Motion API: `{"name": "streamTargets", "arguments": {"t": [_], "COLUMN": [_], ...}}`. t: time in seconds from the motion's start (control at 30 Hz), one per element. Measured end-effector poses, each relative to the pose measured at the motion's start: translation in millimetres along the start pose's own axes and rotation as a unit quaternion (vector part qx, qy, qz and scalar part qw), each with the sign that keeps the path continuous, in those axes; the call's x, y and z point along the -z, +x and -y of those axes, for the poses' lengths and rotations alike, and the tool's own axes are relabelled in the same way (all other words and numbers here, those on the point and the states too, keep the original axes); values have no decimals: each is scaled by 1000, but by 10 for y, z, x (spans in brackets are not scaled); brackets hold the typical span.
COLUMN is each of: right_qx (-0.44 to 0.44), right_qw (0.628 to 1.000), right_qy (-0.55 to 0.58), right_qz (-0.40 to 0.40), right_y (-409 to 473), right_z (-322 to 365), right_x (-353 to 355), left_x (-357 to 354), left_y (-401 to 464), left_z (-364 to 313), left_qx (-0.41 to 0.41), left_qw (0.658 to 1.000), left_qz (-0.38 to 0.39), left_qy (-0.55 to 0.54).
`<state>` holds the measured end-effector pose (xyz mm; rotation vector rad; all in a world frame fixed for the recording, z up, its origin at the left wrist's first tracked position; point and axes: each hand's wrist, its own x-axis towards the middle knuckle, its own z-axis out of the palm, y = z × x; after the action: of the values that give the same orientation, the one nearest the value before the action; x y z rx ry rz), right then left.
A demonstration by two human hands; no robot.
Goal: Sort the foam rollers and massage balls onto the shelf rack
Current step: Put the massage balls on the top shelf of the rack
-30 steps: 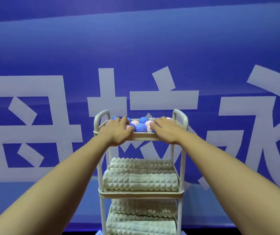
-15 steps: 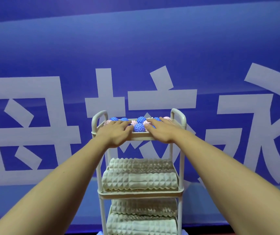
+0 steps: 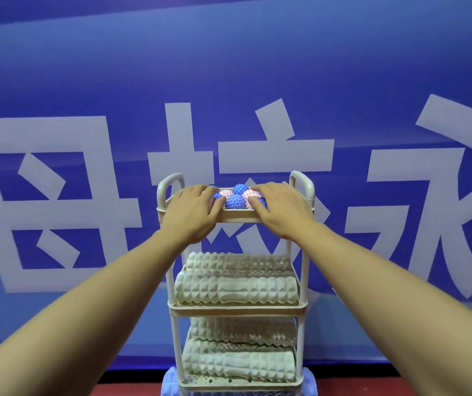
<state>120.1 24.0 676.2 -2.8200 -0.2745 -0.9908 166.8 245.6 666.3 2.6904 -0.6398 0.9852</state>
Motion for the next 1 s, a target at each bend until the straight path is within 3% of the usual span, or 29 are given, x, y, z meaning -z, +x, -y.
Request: {"name": "streamTargets", "arguments": {"t": [0.2,0.37,1.0], "right_qx": [43,23,6], "right_qw": [999,998,994], "right_qy": [-17,-25,-10], "right_qz": [-20,49,110], "right_y": [-272,-448,-764], "right_z": [-57,-168,77], "right_x": [45,51,561], "left_x": [143,214,574], "left_y": [-294,-411,-772], "left_z": [29,-58,-68], "left_qx": [15,19,39], "left_qw": [1000,999,991], "left_qz": [-17,5,99], "left_qy": [-3,29,81]}}
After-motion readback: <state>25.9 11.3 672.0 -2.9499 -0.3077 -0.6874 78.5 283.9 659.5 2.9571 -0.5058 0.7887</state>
